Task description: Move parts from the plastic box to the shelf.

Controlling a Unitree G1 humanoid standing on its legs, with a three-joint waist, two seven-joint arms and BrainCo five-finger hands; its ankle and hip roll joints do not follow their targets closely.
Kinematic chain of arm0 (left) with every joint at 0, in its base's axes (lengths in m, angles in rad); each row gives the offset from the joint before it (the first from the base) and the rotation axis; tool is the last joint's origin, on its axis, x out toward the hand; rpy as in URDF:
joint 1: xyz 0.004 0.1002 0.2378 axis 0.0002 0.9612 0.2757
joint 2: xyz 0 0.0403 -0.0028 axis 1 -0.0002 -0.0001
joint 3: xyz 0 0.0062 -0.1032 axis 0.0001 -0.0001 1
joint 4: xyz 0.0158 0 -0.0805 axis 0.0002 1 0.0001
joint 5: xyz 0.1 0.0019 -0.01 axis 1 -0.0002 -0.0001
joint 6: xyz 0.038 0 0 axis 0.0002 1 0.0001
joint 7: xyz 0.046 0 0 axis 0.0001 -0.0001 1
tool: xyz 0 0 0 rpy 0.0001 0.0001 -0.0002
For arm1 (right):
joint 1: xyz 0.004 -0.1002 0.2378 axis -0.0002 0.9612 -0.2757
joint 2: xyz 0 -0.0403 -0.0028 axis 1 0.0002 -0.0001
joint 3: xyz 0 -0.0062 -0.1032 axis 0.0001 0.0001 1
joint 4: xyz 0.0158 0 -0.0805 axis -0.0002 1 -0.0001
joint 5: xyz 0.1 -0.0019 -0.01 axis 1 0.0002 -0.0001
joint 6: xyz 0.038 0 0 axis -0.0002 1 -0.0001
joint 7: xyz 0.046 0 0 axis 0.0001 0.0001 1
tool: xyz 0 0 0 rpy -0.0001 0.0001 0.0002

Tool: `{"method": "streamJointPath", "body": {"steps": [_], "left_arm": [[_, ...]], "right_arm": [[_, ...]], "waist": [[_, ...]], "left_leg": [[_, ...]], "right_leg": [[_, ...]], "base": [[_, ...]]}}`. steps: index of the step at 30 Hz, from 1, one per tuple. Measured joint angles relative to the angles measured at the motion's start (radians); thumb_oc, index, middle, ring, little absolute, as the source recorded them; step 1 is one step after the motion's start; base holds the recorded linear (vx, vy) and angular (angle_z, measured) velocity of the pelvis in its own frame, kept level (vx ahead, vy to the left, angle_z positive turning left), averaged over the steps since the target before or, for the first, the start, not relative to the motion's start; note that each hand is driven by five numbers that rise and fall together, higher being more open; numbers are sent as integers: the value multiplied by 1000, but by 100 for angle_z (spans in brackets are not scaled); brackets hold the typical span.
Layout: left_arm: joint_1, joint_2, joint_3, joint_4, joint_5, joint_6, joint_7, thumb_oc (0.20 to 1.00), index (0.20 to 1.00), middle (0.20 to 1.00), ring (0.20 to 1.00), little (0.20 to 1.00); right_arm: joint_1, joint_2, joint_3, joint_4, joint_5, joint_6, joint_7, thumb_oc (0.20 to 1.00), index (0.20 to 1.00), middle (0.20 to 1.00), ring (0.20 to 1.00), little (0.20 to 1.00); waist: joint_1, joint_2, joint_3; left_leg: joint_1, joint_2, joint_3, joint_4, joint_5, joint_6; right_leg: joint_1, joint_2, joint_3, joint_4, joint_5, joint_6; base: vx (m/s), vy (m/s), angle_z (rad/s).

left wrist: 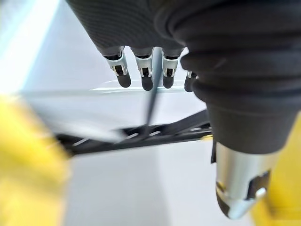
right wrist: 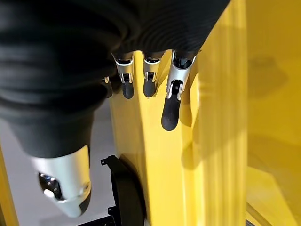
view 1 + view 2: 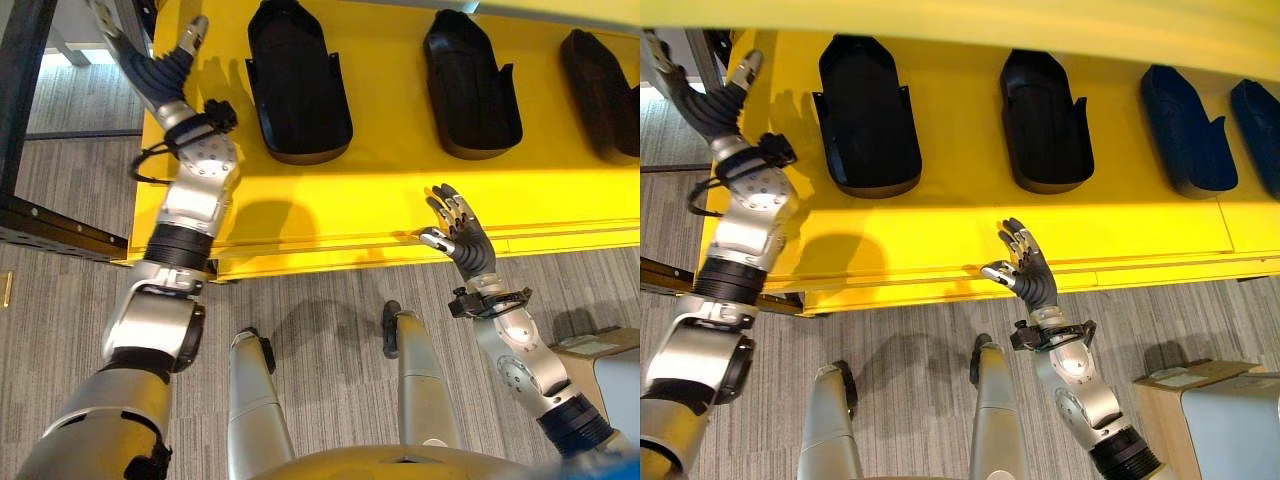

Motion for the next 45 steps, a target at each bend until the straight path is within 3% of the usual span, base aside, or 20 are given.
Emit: {"method": "streamJointPath", "body": {"steps": [4,10,17,28,45], "left_arm": [[7,73,24,-71,61,0,-22,1000,1000,1000,1000,1000],[97,79,37,-157,60,-11,-104,1000,1000,1000,1000,1000],[299,-38,59,-287,56,-47,-198,1000,1000,1000,1000,1000],[364,-120,50,-340,-9,-81,-280,1000,1000,1000,1000,1000],[362,-125,-9,-341,-101,-111,-305,1000,1000,1000,1000,1000]], "right_arm": [[-4,0,-35,0,0,0,13,1000,1000,1000,1000,1000],[-5,1,-47,-1,0,5,41,1000,1000,1000,1000,1000],[-50,2,-60,-3,-8,22,40,1000,1000,1000,1000,1000],[-270,23,-13,-28,-10,21,-21,1000,1000,1000,1000,1000],[-437,65,21,143,-50,20,-149,1000,1000,1000,1000,1000]], "waist": [[15,0,0],[27,1,2],[31,6,7],[70,23,19],[85,22,23]], "left_leg": [[-1,-1,-1,-2,0,0],[-2,-2,-4,-3,0,0],[-2,-7,-5,-11,1,-1],[0,-8,-7,-14,6,-9],[1,-19,-15,-12,5,-8]], "right_leg": [[0,-2,-3,1,-3,0],[0,-4,-7,4,-6,-1],[0,-10,-9,4,-9,-2],[-2,-12,-11,18,-13,-1],[-4,-23,-13,37,-27,-6]], "base": [[0,0,0],[0,0,0],[-1,4,1],[0,0,0],[1,2,1]]}}
